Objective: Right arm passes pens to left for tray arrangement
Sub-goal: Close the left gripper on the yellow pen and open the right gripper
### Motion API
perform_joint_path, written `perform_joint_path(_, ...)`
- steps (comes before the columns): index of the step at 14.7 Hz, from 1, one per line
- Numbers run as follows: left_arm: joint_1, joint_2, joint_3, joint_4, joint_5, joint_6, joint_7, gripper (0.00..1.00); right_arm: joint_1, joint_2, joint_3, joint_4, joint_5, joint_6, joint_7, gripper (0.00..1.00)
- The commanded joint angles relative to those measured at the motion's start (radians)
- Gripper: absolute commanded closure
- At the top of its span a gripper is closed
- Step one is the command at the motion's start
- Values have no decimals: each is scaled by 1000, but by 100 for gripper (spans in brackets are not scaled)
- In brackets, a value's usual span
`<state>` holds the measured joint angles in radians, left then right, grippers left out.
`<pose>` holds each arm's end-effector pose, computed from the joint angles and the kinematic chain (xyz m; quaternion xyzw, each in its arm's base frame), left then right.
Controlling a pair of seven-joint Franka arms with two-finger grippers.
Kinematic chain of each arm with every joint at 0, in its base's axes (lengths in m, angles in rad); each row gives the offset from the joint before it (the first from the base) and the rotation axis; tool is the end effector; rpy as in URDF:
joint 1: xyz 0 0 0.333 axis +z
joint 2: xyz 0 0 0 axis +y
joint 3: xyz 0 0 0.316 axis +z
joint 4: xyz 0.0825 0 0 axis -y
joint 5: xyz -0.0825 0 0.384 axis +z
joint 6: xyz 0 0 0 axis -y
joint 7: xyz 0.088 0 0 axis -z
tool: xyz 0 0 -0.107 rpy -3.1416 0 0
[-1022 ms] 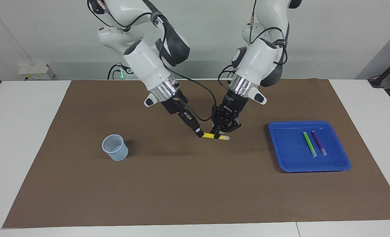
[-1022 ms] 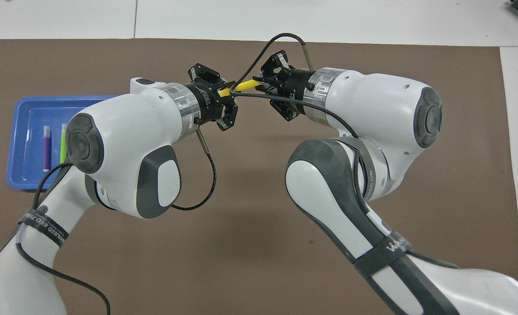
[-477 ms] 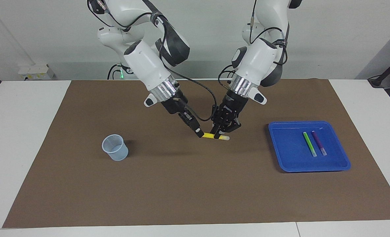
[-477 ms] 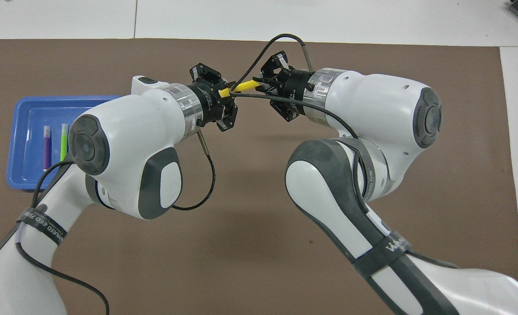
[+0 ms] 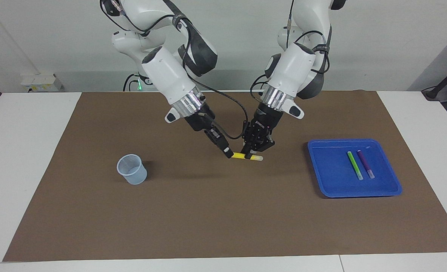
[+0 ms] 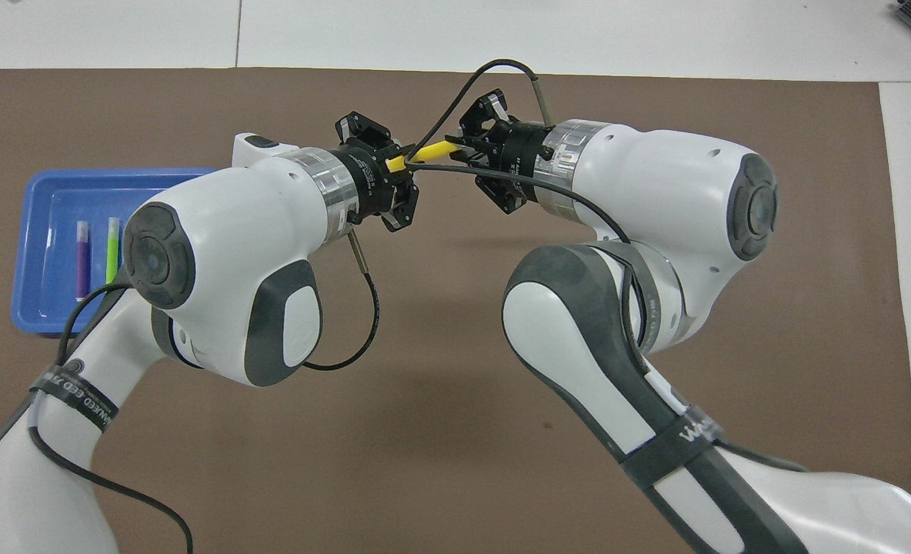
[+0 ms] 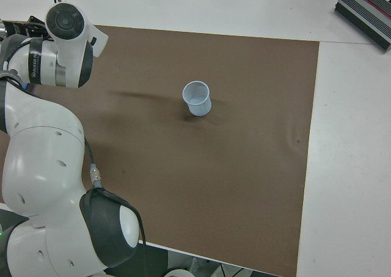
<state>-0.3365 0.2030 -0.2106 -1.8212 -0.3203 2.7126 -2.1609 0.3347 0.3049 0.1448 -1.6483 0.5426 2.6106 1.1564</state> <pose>0.5749 -0.3253 0.5058 0.5517 0.7535 -0.0558 0.3532 0.6264 0.2992 0.5105 -0.7936 0.4747 -0.0495 0.3774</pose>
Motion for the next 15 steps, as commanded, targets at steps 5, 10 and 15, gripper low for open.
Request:
perform_joint_path(5,-16,3,8,-4,7,21,-27,100,-6,-9,4,-10,22,13,-10,0)
perform_joint_path(10,-15,3,8,5,10,19,-14,100,-55,-21,-2,5,5,-93,-111,0)
perform_joint_path(15,7,6,7,10,43,-65,191,100,-215,-81,-7,30,-67,-387,-464,0)
